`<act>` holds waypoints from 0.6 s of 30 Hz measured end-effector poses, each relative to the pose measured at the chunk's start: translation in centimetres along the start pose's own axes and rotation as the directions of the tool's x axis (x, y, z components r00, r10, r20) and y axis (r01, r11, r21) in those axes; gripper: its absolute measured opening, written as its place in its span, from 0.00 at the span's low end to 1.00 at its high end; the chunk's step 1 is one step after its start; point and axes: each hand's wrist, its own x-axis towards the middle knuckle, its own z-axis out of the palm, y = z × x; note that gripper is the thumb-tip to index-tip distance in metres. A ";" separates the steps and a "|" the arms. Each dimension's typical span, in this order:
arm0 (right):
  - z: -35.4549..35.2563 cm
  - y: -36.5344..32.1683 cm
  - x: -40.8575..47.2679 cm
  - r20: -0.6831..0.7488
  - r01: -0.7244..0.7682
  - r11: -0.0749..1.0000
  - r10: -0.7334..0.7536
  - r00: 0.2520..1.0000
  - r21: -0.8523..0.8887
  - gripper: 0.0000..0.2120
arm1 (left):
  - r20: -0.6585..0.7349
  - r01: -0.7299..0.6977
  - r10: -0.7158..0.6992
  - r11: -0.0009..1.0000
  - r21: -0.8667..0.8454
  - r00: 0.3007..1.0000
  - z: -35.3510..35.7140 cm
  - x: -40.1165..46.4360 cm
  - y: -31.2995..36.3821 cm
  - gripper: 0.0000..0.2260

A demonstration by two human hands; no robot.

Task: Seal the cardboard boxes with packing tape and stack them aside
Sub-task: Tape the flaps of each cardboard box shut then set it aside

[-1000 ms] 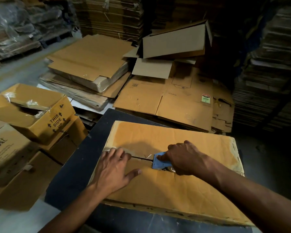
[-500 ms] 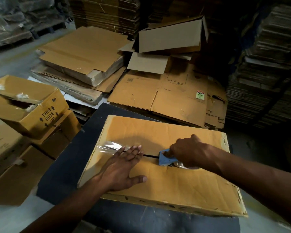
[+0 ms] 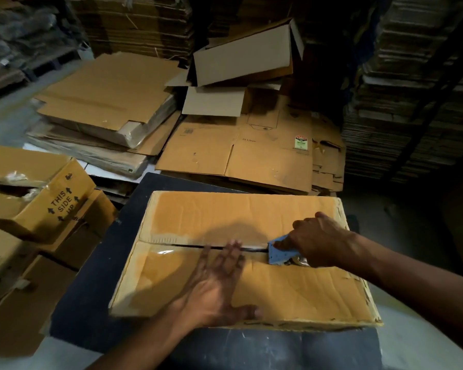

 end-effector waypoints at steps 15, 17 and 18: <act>-3.4 -5.7 2.2 -0.124 0.129 0.991 -0.124 0.984 0.033 0.27 | -0.214 0.189 -0.167 0.978 0.086 0.962 1.7 -3.7 -8.1 0.44; -4.1 -7.6 3.2 -0.124 0.133 0.991 -0.133 0.983 -0.009 0.24 | -0.136 0.189 -0.179 0.980 0.067 0.974 1.7 -4.6 -9.4 0.44; -4.2 -8.2 3.5 -0.116 0.134 0.991 -0.136 0.984 -0.028 0.22 | -0.098 0.203 -0.196 0.977 0.067 0.976 1.7 -4.7 -9.5 0.44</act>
